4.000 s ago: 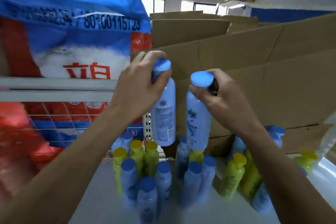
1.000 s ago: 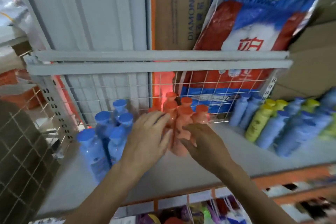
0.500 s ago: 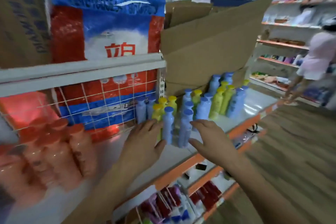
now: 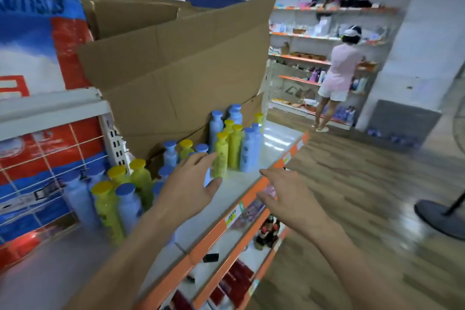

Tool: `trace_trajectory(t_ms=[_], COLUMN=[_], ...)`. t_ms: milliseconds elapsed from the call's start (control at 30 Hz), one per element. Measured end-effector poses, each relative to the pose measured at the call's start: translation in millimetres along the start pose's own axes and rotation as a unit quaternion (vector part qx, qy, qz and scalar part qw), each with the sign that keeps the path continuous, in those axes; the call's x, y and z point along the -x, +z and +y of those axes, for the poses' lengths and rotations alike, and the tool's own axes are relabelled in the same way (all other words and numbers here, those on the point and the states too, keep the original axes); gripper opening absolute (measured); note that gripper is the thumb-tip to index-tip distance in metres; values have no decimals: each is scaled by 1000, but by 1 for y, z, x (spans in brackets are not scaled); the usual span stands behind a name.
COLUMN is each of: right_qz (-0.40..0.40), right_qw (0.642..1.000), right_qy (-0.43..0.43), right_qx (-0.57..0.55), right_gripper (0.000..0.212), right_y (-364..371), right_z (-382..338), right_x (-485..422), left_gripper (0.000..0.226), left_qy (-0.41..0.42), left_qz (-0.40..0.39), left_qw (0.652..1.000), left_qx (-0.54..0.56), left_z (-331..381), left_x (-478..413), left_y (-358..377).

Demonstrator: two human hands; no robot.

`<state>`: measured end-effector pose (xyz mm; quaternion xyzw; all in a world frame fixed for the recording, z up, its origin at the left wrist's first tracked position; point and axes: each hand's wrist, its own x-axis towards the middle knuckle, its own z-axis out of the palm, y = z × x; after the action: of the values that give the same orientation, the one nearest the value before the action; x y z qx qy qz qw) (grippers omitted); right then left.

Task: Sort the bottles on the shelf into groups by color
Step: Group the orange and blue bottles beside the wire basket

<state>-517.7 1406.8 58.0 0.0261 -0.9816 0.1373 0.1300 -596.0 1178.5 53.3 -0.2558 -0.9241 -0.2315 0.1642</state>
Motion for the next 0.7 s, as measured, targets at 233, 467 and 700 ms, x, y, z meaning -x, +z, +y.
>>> trace_trajectory(t_ms=[233,467,700], right_qz=[-9,0,11], right_qw=[1000,1000,1000], right_qy=[22,29,2], right_qx=[9,3,-17], right_gripper=[56,52,50], right_y=[12,26,40], right_z=[26,32,56], right_x=[-64,-128,-194], left_gripper=[78,65,73], left_qy=[12,-4,-23], left_qz=[-21,-43,-46], left_qw=[999,998,999], left_qx=[33,52,14], left_z=[-27,-47,-70], left_x=[-75,-134,-181], left_y=[27,38,63])
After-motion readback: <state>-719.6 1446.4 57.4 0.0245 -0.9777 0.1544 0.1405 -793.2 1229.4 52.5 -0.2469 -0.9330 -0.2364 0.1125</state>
